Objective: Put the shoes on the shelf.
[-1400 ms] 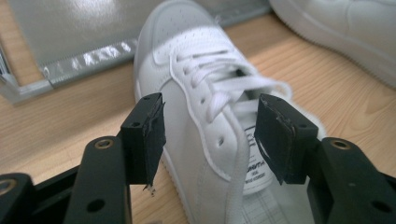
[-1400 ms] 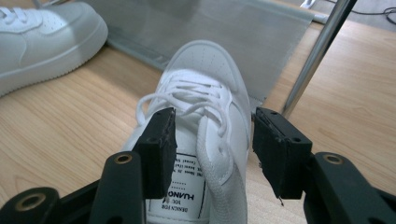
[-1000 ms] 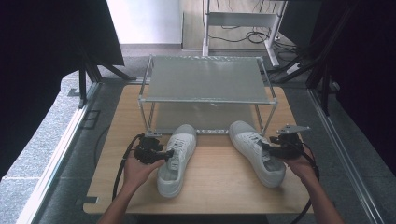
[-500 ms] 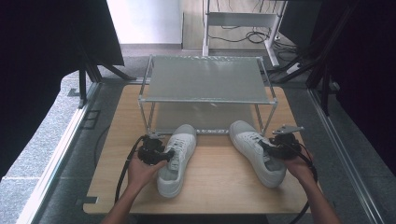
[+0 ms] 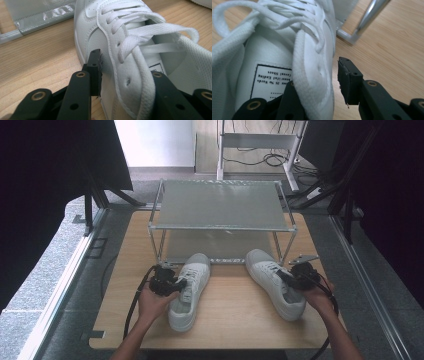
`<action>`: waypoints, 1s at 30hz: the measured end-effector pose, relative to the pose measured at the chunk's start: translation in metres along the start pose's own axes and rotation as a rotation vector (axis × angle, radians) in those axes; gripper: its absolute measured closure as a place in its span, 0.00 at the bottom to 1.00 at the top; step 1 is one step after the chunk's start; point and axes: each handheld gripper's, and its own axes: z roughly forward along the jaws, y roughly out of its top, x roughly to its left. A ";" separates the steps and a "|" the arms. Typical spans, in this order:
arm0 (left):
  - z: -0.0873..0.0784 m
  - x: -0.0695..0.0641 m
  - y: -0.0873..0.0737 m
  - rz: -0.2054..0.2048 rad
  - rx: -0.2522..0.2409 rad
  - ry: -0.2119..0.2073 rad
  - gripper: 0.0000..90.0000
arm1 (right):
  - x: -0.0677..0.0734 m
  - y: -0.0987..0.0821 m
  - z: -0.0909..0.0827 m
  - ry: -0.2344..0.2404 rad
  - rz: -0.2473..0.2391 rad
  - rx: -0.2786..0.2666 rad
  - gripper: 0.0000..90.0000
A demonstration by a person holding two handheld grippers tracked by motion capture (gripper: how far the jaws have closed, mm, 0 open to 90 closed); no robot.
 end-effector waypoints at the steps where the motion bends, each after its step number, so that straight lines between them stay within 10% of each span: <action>1: 0.000 0.001 0.000 -0.007 0.002 -0.003 0.76 | 0.001 0.001 0.001 0.004 -0.023 -0.008 0.75; 16: 0.004 0.000 0.002 -0.015 0.009 0.033 0.82 | -0.002 0.006 0.009 -0.016 0.016 0.044 0.92; 30: -0.002 0.028 -0.012 -0.147 -0.080 -0.094 0.88 | -0.013 0.000 0.010 0.018 0.109 0.012 0.96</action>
